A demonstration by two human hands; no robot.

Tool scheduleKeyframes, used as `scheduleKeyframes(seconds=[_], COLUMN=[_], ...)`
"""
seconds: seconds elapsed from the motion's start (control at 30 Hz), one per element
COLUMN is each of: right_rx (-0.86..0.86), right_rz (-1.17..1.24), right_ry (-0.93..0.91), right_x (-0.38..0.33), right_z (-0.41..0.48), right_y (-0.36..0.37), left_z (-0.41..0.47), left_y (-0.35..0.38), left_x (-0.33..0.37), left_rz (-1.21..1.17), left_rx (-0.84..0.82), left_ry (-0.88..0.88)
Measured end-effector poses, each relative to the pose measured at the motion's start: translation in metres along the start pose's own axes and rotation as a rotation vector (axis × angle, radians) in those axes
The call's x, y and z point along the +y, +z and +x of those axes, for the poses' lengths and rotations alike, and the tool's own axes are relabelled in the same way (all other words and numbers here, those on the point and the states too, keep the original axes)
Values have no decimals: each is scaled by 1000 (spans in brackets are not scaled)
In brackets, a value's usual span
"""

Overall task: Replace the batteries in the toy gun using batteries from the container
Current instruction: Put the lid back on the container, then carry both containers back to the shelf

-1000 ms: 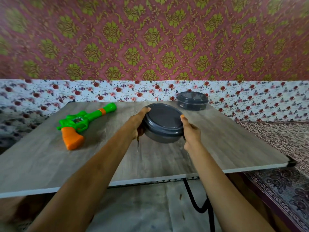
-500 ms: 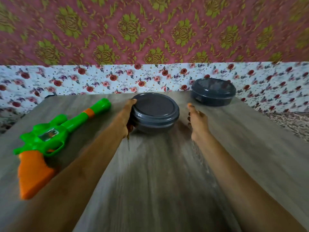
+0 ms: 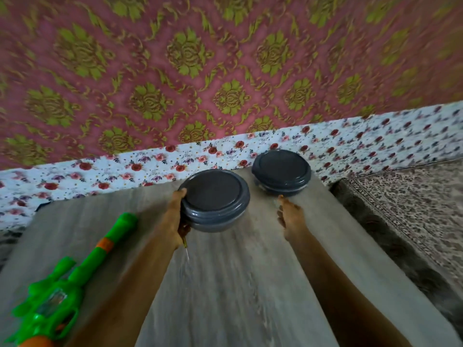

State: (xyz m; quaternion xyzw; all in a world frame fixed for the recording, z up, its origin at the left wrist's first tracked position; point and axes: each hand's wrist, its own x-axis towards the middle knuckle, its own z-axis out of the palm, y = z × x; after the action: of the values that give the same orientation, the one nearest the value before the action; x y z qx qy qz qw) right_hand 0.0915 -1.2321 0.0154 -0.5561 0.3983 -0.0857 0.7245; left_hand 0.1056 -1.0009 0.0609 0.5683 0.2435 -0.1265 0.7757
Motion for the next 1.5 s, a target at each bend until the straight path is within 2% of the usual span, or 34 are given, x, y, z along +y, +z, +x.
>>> scheduleKeyframes(seconds=[0.23, 0.7, 1.0, 1.13, 1.23, 1.5], right_rx=[64, 131, 99, 107, 13, -246], right_rz=[68, 239, 276, 184, 119, 79], right_ry=[186, 265, 241, 226, 190, 245], right_x=[-23, -29, -19, -11, -7, 12], right_z=[34, 108, 71, 34, 0, -87], right_y=[-5, 15, -3, -7, -3, 44], left_z=[5, 50, 25, -1, -19, -49], left_y=[15, 27, 9, -18, -50, -141], left_x=[0, -12, -5, 6, 16, 35], left_rz=[-10, 47, -18, -94, -135, -193], left_rx=[79, 200, 192, 233, 284, 305], left_ry=[-51, -37, -9, 17, 54, 120])
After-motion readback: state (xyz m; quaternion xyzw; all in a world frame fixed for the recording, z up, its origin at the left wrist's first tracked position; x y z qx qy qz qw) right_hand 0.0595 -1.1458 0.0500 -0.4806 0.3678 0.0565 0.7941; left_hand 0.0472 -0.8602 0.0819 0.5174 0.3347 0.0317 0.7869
